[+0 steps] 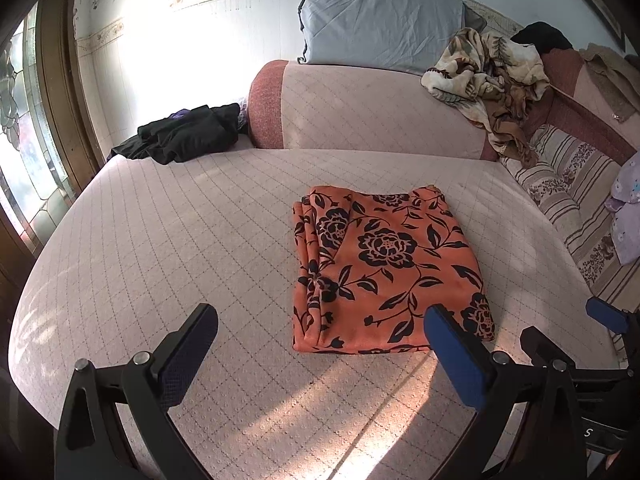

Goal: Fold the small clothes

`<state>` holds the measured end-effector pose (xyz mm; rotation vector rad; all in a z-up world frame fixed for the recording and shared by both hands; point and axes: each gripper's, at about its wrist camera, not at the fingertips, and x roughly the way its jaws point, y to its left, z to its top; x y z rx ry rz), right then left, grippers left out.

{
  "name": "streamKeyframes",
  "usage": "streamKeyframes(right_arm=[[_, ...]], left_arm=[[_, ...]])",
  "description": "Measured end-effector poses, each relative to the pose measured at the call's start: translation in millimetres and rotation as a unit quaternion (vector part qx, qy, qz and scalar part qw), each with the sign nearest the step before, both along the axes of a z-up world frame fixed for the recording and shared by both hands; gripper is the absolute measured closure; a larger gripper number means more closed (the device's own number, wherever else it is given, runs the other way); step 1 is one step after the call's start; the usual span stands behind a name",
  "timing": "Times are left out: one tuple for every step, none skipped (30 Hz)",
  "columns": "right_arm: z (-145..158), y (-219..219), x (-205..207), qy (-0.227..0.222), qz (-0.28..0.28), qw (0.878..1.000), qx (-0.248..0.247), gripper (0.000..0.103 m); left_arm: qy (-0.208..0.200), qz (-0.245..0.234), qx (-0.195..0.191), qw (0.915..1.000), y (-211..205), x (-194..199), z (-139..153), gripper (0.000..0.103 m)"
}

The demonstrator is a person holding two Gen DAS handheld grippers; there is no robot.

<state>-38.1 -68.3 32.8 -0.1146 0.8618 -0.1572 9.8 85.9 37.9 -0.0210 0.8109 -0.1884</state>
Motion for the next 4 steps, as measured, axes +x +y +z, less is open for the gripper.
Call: streamKeyframes(right_arm=[[-0.3,0.4,0.7,0.0,0.0,1.0,0.0,0.0],[-0.7,0.5,1.5,0.001,0.0,1.0,0.0,0.0],[-1.0,0.2,2.2,0.001,0.0,1.0,0.0,0.0],[-1.3,-0.2,3.2,0.001,0.0,1.0,0.001,0.0]], left_arm=[[-0.002,0.0,0.001,1.0,-0.8,0.8,0.3,0.001],[-0.005,0.0,0.004,1.0,-1.6,1.5,0.8,0.001],[-0.006,-0.001,0.005,1.0,-2.4,2.5,0.9,0.001],[-0.005,-0.001,0.004,1.0,-2.8,4.0,0.6,0.001]])
